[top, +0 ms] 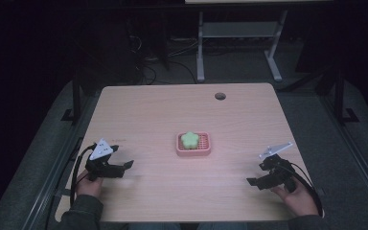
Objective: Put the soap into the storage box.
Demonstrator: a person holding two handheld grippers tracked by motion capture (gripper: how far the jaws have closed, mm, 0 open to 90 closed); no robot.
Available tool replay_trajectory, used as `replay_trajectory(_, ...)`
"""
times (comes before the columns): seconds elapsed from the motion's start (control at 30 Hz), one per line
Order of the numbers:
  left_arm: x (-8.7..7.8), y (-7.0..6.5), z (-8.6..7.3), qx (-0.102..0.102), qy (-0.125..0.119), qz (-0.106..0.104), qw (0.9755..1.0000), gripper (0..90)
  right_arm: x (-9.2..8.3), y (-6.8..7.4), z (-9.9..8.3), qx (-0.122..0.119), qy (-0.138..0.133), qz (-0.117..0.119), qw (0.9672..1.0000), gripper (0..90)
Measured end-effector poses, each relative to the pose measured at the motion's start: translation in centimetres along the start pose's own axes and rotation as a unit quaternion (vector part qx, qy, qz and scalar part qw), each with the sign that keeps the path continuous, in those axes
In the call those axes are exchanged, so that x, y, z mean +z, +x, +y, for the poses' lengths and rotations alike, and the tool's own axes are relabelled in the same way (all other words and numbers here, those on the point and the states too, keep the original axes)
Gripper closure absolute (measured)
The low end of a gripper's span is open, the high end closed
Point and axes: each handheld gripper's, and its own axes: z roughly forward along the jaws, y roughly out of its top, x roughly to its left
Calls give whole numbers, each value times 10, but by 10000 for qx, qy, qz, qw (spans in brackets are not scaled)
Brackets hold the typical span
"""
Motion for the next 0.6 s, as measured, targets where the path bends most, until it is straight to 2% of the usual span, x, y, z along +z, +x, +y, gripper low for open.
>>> replay_trajectory(0.37, 1, -1, -1, 18, 48, 13, 10000, 144, -3, 3, -14, 18, -186, -62, 9998, 217)
replay_trajectory(0.6, 2, -2, 0, 14, 0, -7, 10000, 144, -12, 6, -29, 149, -389, -68, 9991, 211)
